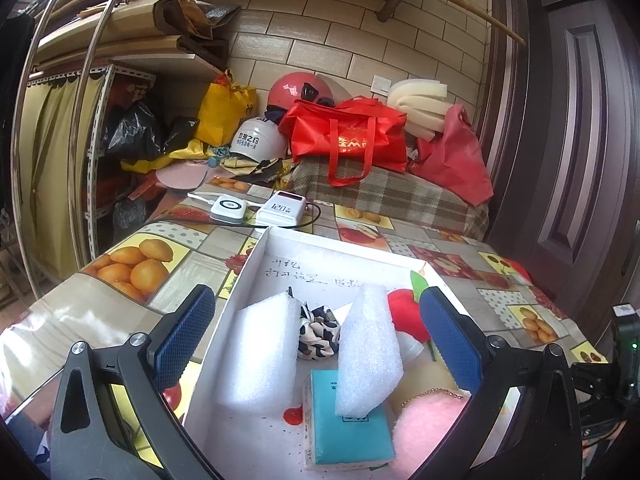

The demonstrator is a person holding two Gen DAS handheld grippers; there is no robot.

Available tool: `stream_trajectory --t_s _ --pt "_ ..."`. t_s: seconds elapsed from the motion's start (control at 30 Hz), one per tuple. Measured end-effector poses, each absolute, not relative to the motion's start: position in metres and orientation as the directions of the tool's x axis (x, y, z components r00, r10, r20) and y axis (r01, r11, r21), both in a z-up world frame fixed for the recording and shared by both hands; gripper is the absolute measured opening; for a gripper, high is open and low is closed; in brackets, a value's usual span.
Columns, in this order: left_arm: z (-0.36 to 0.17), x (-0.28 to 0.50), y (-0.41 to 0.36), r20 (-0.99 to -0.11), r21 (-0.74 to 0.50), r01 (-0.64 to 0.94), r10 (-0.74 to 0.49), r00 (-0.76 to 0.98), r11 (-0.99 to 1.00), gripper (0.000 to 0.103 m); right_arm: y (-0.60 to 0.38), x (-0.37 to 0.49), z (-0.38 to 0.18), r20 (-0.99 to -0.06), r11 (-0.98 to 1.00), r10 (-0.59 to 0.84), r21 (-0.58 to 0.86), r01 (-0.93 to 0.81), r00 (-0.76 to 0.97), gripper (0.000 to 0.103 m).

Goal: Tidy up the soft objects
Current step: 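Move both open tools from the box toward the braided rope toy, then grasp the braided rope toy with the right tool while the left tool grasps its dark end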

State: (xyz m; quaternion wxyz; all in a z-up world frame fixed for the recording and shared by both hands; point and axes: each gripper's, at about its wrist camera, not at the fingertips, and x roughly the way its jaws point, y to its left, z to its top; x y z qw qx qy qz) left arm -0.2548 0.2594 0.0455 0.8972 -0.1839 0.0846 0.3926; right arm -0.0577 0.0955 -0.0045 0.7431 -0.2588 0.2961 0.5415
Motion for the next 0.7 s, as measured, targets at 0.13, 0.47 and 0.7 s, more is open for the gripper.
stream_trajectory --t_s 0.13,0.47,0.7 --pt "0.047 -0.254 0.251 -0.288 -0.242 -0.725 0.665 0.689 0.645 0.103 0.064 -0.074 -0.009 -0.738 0.233 0.622 -0.144 -0.962 0.261 0.069" --pt "0.052 -0.227 0.193 -0.261 -0.163 -0.579 0.531 0.806 0.798 0.103 -0.002 -0.062 0.016 -0.647 0.3 0.715 -0.059 -0.952 0.266 0.07" --pt "0.059 -0.213 0.163 -0.241 -0.072 -0.515 0.486 0.84 0.854 0.103 0.023 -0.095 -0.004 -0.728 0.173 0.633 -0.199 -0.965 0.264 0.069"
